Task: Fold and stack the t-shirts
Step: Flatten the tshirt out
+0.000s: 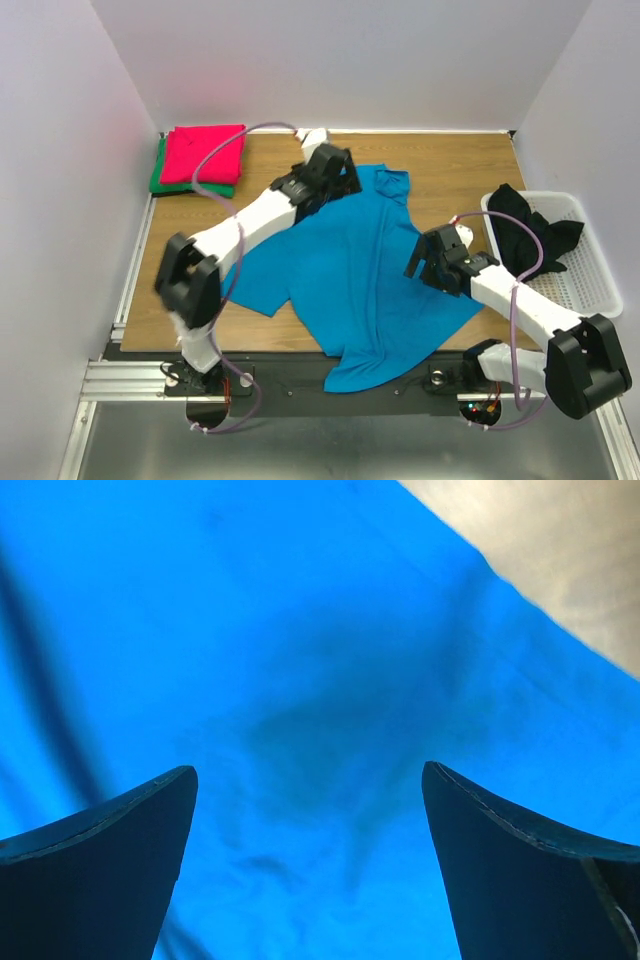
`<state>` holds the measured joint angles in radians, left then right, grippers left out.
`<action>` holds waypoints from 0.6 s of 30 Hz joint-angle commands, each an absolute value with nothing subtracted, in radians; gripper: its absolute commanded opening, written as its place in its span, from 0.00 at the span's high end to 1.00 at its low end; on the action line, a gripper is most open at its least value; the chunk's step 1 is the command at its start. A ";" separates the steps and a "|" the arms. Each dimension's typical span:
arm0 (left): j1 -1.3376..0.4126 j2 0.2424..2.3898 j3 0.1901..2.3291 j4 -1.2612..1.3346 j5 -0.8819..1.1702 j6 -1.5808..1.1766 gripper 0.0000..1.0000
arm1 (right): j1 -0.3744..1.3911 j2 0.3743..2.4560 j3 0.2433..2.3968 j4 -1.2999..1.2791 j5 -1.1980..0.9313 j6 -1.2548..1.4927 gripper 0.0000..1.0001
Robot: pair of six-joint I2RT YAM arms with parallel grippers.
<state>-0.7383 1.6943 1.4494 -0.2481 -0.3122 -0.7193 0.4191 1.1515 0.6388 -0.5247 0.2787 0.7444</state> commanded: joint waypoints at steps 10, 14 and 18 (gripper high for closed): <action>-0.601 2.284 2.005 -0.382 -0.154 -0.362 0.02 | 0.382 1.293 0.653 -0.534 0.360 0.835 0.00; -0.572 2.315 1.954 -0.333 -0.103 -0.374 0.02 | 0.374 1.347 0.676 -0.529 0.383 0.812 0.00; -0.537 2.370 1.979 -0.382 -0.120 -0.393 0.02 | 0.361 1.393 0.704 -0.511 0.390 0.781 0.00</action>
<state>-0.5690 2.3604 1.9526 -0.3599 -0.1341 -0.3965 0.3790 1.3495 0.6727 -0.5426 0.3477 0.8036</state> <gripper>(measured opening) 0.981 0.998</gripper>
